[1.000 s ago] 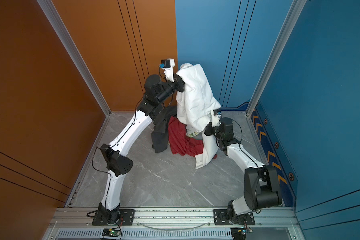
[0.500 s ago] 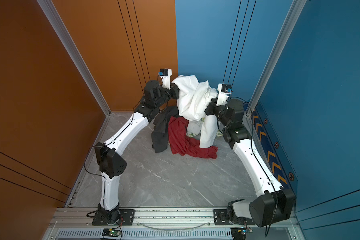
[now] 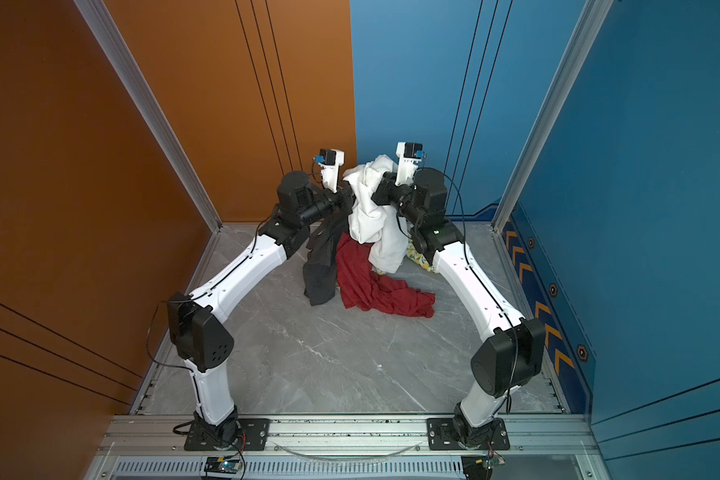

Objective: Pick out a specific cloth from the pile

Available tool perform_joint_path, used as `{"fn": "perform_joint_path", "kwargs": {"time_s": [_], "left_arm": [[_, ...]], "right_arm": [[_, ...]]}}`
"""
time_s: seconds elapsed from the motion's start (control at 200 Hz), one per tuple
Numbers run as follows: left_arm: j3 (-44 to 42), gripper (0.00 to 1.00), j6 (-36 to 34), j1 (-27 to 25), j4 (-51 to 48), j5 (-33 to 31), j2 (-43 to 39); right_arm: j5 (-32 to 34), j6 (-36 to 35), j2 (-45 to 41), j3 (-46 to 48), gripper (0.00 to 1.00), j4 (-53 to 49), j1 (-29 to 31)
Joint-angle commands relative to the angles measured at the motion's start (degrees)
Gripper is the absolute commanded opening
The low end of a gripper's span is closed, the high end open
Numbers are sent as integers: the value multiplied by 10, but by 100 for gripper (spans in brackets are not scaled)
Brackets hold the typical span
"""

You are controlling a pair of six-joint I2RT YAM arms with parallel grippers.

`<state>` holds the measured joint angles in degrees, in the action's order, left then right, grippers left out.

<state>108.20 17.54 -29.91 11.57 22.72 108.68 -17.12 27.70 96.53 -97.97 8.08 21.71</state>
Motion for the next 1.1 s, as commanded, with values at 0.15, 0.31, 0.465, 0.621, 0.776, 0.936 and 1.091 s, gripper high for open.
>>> {"fn": "perform_joint_path", "kwargs": {"time_s": [0.15,0.31,0.465,0.621,0.776,0.936,1.091], "left_arm": [[-75,0,60,9,113,84,-32],[-117,0,63,12,123,81,-50],[-134,0,63,26,122,67,-88],[-134,0,18,28,76,30,-139],[-133,0,-25,27,30,-6,-194],[-138,0,-68,23,-36,-52,-257],[-148,0,-99,19,-96,-104,-322]], "right_arm": [[-42,75,33,17,0,73,12],[-61,101,44,28,0,100,18],[-66,83,67,-25,0,64,47],[-76,57,97,-110,0,21,83],[-86,41,124,-185,0,-5,120],[-89,31,161,-271,0,-30,165],[-88,28,219,-376,0,-64,224]]}}
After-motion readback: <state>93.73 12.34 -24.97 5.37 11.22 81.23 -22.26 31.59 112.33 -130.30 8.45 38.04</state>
